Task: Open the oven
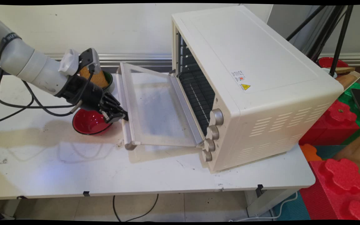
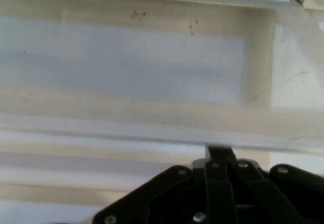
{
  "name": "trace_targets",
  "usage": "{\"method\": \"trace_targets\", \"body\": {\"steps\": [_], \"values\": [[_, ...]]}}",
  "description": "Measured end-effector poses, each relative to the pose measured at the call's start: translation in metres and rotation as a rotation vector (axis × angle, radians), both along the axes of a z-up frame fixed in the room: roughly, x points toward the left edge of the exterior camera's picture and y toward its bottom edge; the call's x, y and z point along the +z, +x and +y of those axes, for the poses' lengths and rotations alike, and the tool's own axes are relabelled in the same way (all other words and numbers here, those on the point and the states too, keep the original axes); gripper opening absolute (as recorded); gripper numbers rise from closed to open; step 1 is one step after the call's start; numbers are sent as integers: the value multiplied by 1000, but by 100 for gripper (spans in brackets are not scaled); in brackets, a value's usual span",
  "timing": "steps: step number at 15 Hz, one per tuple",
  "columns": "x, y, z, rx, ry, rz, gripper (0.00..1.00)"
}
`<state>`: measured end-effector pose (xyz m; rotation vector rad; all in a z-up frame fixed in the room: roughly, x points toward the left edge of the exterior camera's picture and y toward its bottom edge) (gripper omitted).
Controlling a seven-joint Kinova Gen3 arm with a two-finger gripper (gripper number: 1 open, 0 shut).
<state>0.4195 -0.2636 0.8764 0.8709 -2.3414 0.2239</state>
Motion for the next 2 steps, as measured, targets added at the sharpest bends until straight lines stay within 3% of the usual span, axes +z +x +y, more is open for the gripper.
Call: {"method": "trace_targets", "body": {"steps": [2], "values": [[-4,3,3,-2,-2,-5,0]]}}
